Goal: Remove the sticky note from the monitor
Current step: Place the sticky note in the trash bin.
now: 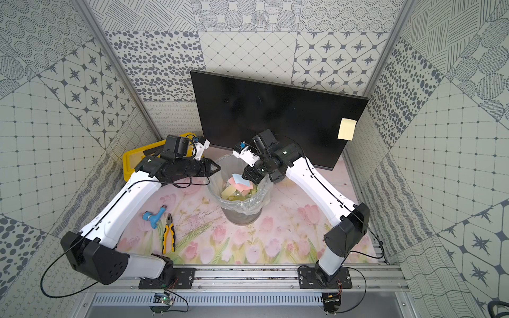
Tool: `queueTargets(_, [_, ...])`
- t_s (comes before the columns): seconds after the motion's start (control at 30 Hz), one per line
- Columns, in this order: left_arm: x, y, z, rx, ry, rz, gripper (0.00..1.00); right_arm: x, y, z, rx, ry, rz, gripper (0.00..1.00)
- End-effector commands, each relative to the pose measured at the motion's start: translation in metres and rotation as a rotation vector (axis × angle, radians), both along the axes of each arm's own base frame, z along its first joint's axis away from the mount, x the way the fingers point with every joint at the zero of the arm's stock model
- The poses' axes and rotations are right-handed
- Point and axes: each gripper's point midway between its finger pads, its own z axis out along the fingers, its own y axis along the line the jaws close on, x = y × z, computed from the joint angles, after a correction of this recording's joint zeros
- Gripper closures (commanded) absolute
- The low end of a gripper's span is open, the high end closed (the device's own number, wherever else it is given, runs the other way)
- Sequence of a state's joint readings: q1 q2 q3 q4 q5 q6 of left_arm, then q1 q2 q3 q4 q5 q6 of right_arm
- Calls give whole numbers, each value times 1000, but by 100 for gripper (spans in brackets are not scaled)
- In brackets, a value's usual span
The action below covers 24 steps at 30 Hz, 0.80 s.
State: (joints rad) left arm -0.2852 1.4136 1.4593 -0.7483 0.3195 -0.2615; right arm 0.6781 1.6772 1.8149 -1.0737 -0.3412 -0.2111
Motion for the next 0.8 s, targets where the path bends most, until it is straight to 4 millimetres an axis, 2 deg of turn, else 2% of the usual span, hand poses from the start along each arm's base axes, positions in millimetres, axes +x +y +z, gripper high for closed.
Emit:
queueTargets(0.0, [0, -5, 8, -33, -6, -29, 60, 5, 0, 5, -26, -54, 11, 75])
queueTargets(0.2, [2, -4, 8, -32, -11, -25, 58, 9, 0, 13, -36, -98, 2, 55])
queueTargets(0.33, [4, -4, 11, -31, -32, -20, 53, 13, -2, 21, -46, -135, -18, 41])
queueTargets(0.53, [8, -3, 17, -31, -64, -12, 47, 21, -10, 33, -66, -197, -51, 30])
queueTargets(0.63, [9, -2, 18, -28, -71, -11, 45, 9, -1, 43, 7, -162, -7, 23])
queueTargets(0.7, [9, -2, 18, -23, -73, -10, 45, -8, 10, 47, 81, -100, 61, 18])
queueTargets(0.77, [10, -2, 18, -23, -76, -8, 45, -19, 17, 45, 121, -38, 99, 18])
